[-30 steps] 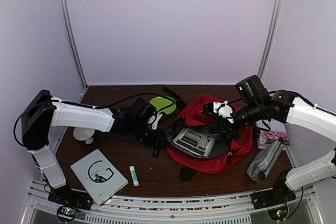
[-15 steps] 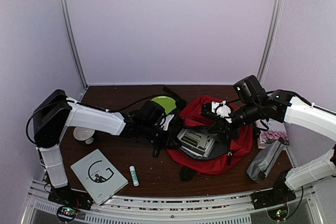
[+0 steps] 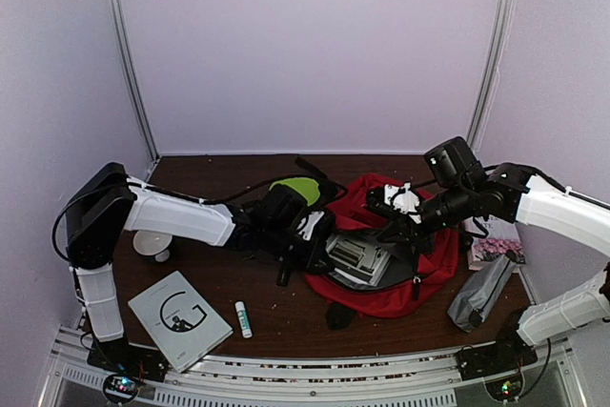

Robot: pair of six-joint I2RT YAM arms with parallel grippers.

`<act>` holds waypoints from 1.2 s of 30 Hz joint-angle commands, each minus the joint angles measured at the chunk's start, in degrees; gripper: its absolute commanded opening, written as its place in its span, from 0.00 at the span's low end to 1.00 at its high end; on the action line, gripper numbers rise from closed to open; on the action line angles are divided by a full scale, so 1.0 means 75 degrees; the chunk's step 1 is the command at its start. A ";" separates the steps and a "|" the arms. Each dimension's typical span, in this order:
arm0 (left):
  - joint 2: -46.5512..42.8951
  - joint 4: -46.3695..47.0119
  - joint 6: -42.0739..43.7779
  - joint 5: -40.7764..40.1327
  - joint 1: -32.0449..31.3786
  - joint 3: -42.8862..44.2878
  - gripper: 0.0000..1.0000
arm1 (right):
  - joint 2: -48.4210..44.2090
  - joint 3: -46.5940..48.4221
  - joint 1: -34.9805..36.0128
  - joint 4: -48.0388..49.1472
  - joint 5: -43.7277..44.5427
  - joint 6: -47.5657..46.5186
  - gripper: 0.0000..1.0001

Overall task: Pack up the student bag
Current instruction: Place the largest pocket of the student bag.

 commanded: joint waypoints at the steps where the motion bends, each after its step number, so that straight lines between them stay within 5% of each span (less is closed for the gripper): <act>1: -0.0285 0.0140 0.0469 -0.0057 0.0030 0.0465 0.00 | -0.0328 -0.0263 -0.0016 -0.0022 -0.0129 -0.0028 0.00; 18: -0.1108 -0.0966 0.1220 -0.0822 0.0371 -0.0089 0.00 | 0.0372 -0.0390 0.0017 -0.0226 -0.1099 0.0217 0.09; 24: -0.1395 -0.1617 0.1648 -0.1201 0.0473 -0.0268 0.00 | 0.0313 -0.0311 0.0005 -0.0246 -0.1079 0.0172 0.00; 28: -0.1705 -0.1591 0.1769 -0.1357 0.0553 -0.0389 0.00 | 0.0336 -0.0178 -0.0012 -0.0593 -0.1129 0.0151 0.14; 32: -0.1801 -0.1640 0.1924 -0.1486 0.0589 -0.0286 0.00 | -0.0090 -0.0084 -0.0434 -0.0793 -0.1027 0.0148 0.41; 36: -0.1793 -0.1602 0.2046 -0.1530 0.0589 -0.0154 0.00 | -0.0579 0.0098 -0.1556 -0.1214 -0.1020 0.0276 0.49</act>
